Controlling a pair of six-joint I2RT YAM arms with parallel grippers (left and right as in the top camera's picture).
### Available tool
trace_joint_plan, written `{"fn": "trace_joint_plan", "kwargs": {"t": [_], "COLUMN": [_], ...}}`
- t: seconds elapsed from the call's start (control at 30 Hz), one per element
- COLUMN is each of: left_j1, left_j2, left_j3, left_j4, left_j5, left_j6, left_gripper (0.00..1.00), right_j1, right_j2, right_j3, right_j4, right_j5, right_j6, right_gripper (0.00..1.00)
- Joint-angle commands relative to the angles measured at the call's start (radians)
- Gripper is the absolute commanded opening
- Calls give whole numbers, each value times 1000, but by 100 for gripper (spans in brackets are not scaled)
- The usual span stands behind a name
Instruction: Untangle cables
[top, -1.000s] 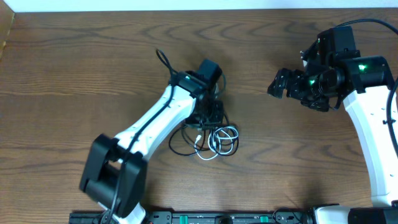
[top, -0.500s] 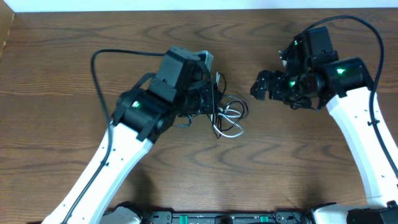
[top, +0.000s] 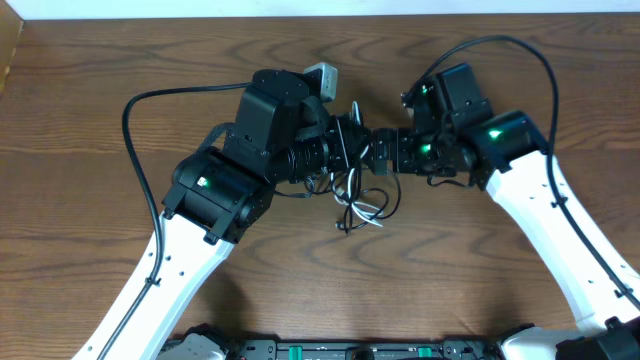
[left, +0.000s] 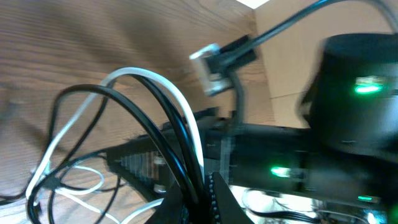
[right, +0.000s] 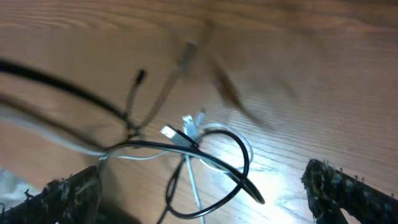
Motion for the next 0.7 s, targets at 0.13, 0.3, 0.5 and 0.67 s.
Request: {"fn": "trace_joint_plan", "kwargs": {"t": [0.13,0.3,0.5,0.67], "left_j1": [3,3,3,3], "left_j2": [-18,-19,-19,-19], "left_j3": [18,18,18,18], "left_j4": [40,68,3,-129], "left_j5": [83,89,48,-103], "left_j6": [-42,-41,-14,-14], "left_gripper": [8,8,8,8], "right_j1": [9,27,10,-26], "right_j2": [3,3,2,-12], "right_j3": [-175,-306,-352,-348], "right_j4": [181,333,354,338], "right_j5": [-61,-119,-116,-159], "right_j6": [31,32,32,64], "right_gripper": [99,72,1,1]}}
